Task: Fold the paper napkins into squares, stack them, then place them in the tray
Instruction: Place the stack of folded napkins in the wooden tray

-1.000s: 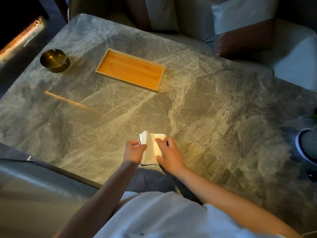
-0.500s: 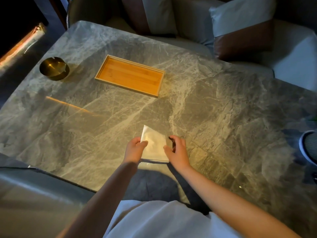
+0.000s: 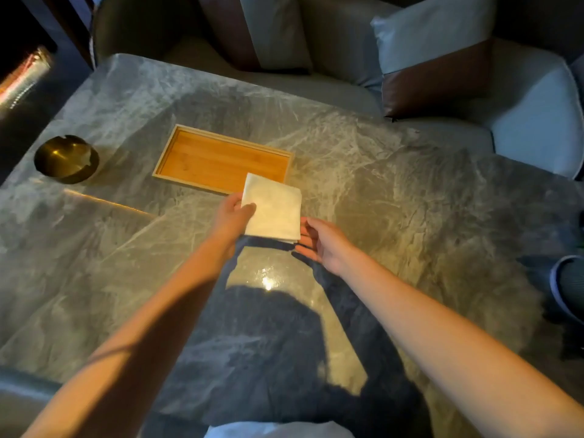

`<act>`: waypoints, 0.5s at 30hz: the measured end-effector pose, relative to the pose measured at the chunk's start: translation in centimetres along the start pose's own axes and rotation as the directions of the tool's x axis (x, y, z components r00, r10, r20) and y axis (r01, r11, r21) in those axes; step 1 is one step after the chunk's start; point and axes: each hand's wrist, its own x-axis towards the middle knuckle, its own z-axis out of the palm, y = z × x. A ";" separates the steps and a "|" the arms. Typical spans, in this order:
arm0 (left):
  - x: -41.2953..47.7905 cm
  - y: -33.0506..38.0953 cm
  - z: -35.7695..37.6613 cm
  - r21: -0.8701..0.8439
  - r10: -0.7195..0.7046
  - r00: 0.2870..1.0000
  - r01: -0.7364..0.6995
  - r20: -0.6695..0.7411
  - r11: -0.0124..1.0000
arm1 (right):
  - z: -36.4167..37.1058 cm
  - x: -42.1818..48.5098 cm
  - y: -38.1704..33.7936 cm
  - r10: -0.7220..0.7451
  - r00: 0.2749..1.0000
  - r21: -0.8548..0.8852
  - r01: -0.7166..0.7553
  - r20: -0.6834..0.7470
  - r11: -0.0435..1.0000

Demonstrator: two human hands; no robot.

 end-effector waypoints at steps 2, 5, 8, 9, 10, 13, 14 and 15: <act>2.1 1.1 0.3 0.072 0.035 0.998 -0.031 -0.046 0.997 | 1.0 1.0 -2.0 -0.042 0.999 -0.030 0.042 0.002 0.999; 5.2 2.4 0.4 0.197 0.067 0.995 -0.051 -0.076 0.979 | 2.5 2.5 -4.2 -0.092 0.996 -0.085 0.091 -0.009 0.992; 7.4 3.1 0.3 0.316 0.099 0.991 -0.066 -0.089 0.947 | 3.5 3.8 -5.3 -0.109 0.994 -0.124 0.107 -0.015 0.987; 7.9 3.2 0.3 0.344 0.108 0.990 -0.071 -0.090 0.936 | 3.7 4.1 -5.4 -0.108 0.994 -0.131 0.106 -0.015 0.986; 8.3 3.1 0.3 0.364 0.111 0.990 -0.072 -0.085 0.929 | 3.9 4.4 -5.5 -0.104 0.994 -0.137 0.101 -0.015 0.985; 8.8 2.6 0.3 0.361 0.114 0.991 -0.081 -0.072 0.929 | 3.9 5.1 -5.7 -0.101 0.995 -0.157 0.096 -0.025 0.983; 8.9 2.4 0.4 0.365 0.132 0.989 -0.096 -0.073 0.926 | 3.8 5.4 -5.7 -0.115 0.993 -0.164 0.109 -0.031 0.981; 8.9 2.3 0.4 0.379 0.156 0.985 -0.116 -0.075 0.918 | 3.7 5.6 -5.7 -0.138 0.990 -0.172 0.130 -0.037 0.976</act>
